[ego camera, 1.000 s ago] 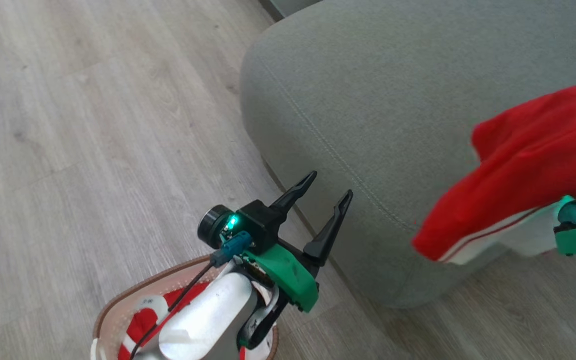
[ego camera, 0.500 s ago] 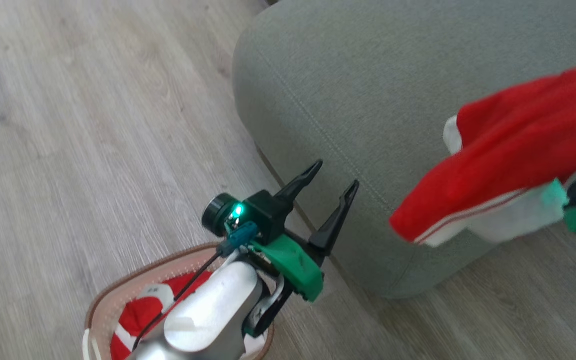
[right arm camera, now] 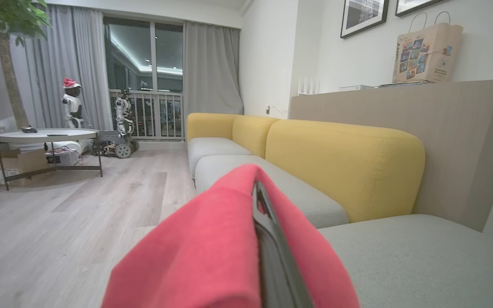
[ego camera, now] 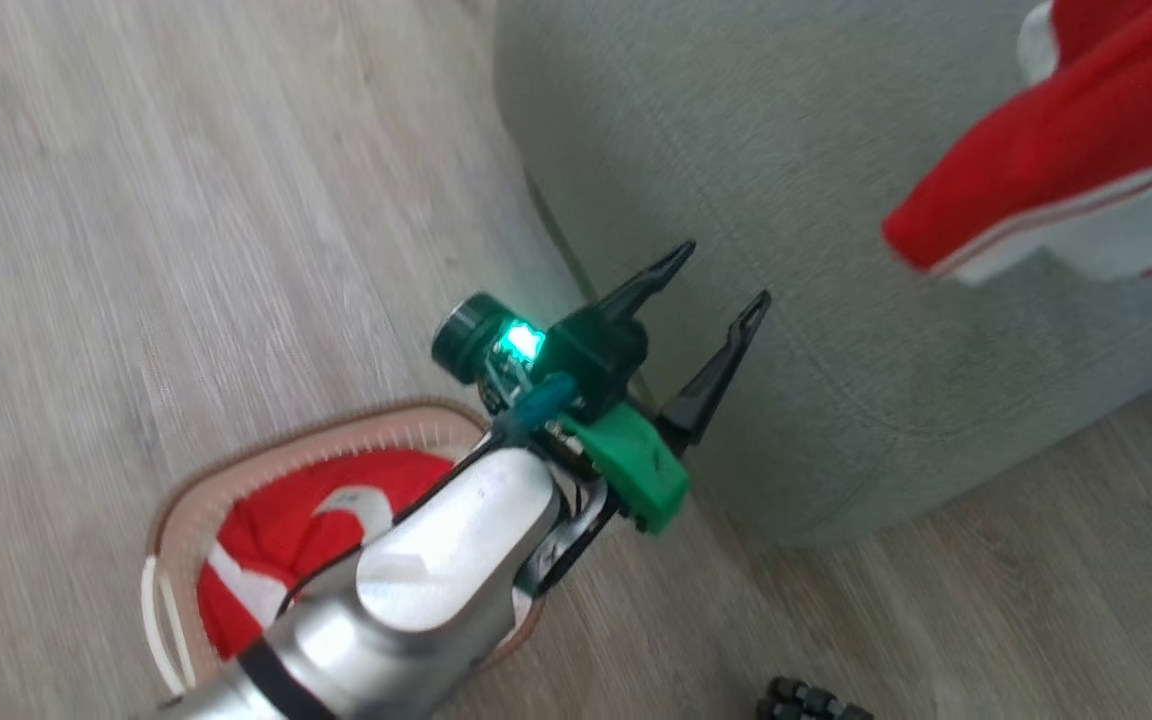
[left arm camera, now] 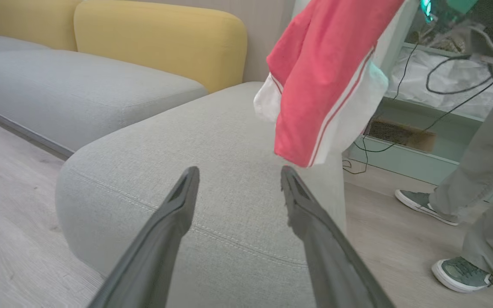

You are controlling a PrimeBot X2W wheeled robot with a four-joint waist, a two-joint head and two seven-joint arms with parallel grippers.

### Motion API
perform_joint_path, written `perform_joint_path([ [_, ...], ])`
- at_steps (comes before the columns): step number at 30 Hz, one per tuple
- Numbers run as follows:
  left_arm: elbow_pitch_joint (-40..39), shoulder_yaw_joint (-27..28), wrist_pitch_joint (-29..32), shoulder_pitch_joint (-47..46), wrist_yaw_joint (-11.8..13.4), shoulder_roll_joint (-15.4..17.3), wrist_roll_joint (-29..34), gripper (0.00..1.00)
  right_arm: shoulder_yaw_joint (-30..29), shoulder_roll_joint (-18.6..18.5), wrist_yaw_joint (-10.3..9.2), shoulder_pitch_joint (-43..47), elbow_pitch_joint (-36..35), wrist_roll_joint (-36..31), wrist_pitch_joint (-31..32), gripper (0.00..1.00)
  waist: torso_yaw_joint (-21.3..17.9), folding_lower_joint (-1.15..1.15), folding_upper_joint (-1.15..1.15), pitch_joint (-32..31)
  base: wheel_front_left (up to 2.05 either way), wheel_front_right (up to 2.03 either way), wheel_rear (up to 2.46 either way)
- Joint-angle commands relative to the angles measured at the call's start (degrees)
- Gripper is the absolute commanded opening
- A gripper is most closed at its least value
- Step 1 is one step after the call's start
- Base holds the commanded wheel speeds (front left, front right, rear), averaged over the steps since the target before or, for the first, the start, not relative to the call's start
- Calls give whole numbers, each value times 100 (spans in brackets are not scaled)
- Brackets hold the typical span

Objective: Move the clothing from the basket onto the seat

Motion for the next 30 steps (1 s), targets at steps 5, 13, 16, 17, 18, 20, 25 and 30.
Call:
perform_joint_path([
  [5, -130, -201, 62, -674, 144, -52, -2, 100, -15, -481, -1, -642, 304, 251, -37, 0, 340, 0, 0, 751, 0, 0, 0],
  [13, -240, -828, 84, -1305, 503, -54, -292, 100, -173, -934, -1, -1189, 996, 185, -37, 0, 694, 0, 0, 1384, 0, 0, 0],
  [16, -238, -967, 81, -1440, 617, -55, -363, 100, -208, -1008, -1, -1309, 1125, 236, -37, 0, 769, 0, 0, 1522, 0, 0, 0],
  [17, -240, -1035, 84, -1506, 671, -55, -397, 100, -195, -1070, -1, -1354, 1185, 234, -37, 0, 812, 0, 0, 1596, 0, 0, 0],
  [18, -234, -1096, 84, -1565, 723, -55, -427, 100, -184, -1114, -1, -1403, 1237, 236, -37, 0, 846, 0, 0, 1654, 0, 0, 0],
  [20, -215, -1208, 79, -1667, 827, -55, -493, 100, -193, -1190, -1, -1508, 1350, 232, -37, 0, 909, 0, 0, 1755, 0, 0, 0],
  [25, -191, -1426, 19, -1877, 1029, -55, -657, 100, -239, -1211, -1, -1753, 1708, 289, -37, 0, 1027, 0, 0, 1942, 0, 0, 0],
  [30, -181, -1568, -92, -2002, 1172, -55, -848, 100, 228, -1278, -1, -1759, 2210, 273, -37, 0, 1092, 0, 0, 1964, 0, 0, 0],
])
